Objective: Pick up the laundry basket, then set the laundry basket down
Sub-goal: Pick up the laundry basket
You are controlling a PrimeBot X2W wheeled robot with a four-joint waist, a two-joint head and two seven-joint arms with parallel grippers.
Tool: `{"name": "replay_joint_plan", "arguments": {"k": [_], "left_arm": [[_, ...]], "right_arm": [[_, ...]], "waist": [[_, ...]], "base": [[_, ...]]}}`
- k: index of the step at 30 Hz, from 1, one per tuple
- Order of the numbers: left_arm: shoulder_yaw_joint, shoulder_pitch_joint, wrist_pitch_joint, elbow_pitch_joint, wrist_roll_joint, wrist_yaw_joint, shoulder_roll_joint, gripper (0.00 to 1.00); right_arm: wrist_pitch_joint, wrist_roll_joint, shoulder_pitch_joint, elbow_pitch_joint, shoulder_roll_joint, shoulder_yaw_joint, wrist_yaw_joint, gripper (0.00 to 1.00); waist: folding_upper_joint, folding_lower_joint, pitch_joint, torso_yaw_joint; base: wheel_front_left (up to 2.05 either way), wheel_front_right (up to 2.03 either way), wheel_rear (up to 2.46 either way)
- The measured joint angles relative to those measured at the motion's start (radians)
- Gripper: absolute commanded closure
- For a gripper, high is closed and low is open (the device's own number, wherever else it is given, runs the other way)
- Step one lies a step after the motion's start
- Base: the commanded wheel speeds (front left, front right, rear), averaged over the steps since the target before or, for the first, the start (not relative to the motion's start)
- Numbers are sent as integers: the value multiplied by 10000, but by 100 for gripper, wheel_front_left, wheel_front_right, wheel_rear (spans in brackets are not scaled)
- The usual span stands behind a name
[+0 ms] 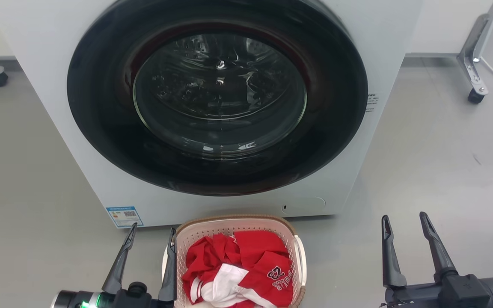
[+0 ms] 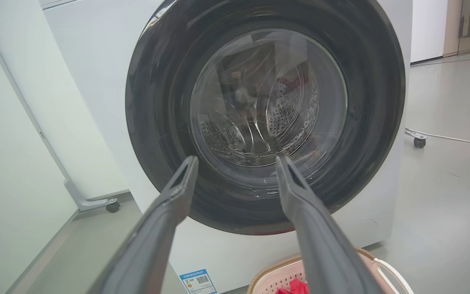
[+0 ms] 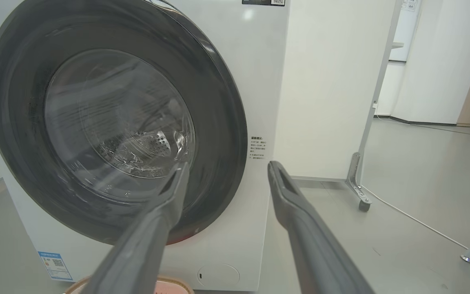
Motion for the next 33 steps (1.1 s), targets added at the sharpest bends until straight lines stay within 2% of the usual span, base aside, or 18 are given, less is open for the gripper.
{"name": "replay_joint_plan", "arguments": {"k": [11,21,33], "left_arm": [[-77,-600,0,59,-127,-100,-33,0],[56,-2017,0,1246,-539,-201,-107,0],[259,-3814,0,2922,-721,-370,-171,0]], "right_arm": [[2,171,-81,-82,10,-224,17,0],[-27,431,-1945,892,-128,-606,370,0],[-27,640,-4045,2731,-132,-443,669,0]], "waist": [[0,0,850,61],[1,1,2303,158],[1,2,4060,227]], "base": [[0,0,0],[0,0,0],[0,0,0]]}}
